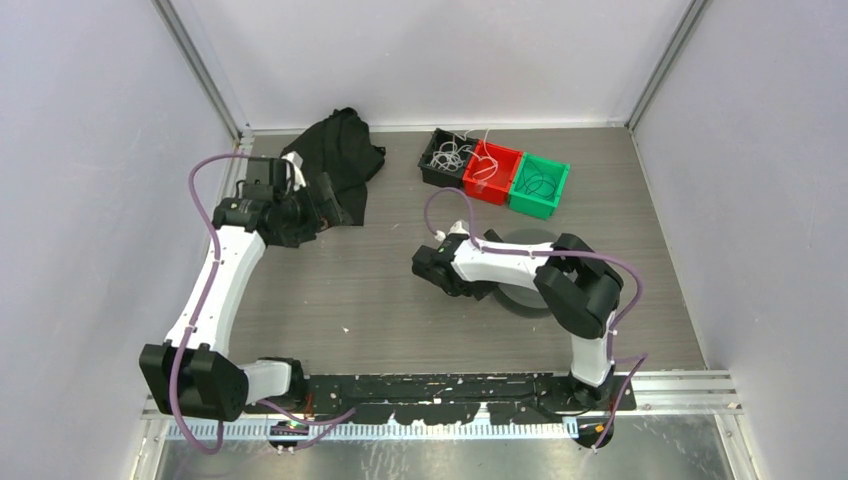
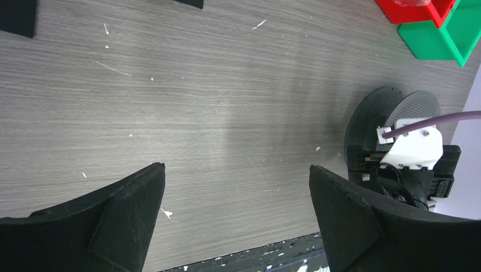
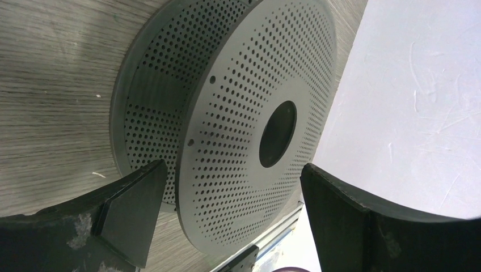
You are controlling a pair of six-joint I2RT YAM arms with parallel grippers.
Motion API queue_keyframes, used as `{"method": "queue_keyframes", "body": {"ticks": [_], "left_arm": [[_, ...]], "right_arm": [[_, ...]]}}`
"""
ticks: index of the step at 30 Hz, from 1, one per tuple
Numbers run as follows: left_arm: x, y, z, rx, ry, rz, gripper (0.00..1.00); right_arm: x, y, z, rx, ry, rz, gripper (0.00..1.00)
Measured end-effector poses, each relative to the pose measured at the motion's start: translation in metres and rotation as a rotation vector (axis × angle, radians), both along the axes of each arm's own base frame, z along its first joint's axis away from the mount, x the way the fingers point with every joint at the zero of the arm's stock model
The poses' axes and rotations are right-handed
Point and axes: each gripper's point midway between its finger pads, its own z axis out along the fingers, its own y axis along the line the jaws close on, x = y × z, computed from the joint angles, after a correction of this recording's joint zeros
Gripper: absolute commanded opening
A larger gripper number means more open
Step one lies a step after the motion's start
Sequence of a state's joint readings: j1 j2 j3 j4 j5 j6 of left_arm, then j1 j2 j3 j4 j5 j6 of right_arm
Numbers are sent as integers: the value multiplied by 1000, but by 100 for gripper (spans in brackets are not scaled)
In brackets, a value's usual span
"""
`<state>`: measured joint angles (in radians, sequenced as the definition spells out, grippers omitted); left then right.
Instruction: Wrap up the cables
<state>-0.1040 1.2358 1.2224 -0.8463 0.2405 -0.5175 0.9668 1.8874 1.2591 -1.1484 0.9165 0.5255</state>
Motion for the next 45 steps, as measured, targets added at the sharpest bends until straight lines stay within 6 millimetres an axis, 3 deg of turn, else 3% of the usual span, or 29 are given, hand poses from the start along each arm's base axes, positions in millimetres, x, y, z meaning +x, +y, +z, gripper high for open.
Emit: {"method": "queue_keyframes", "body": {"ticks": [5,11,14,17,18,21,23,29,32,36,40,45], "left_arm": [[-5,-3,-10,-14,28,-8,100],[-8,-4,-14,-21,33,-11,100],[-10,-3,-14,-22,25,-11,100],[-13,-3,-14,-22,21,-11,100],[-14,-3,-14,-23,21,-10,100],[-16,-3,-14,-22,16,-11,100],[-16,-3,-13,-23,11,-11,100],[-15,-1,-13,-14,6,-6,100],[-14,0,-12,-11,5,-2,100],[-12,1,-8,-6,-7,1,100],[-10,4,-5,14,3,9,100],[-13,6,-5,23,18,12,100]], "right_arm": [[-2,-3,-8,-32,18,3,81],[0,-5,-14,-67,27,9,58],[1,-5,-13,-77,20,13,39],[2,-7,-9,-92,7,14,6],[4,-9,-3,-119,2,22,1],[10,-15,36,-218,-29,64,0],[14,-7,60,-156,-59,53,0],[27,59,134,305,-171,47,1],[26,76,154,440,-179,73,1],[33,105,163,601,-183,103,0],[47,141,146,760,-190,125,0],[62,168,132,870,-223,124,1]]}}
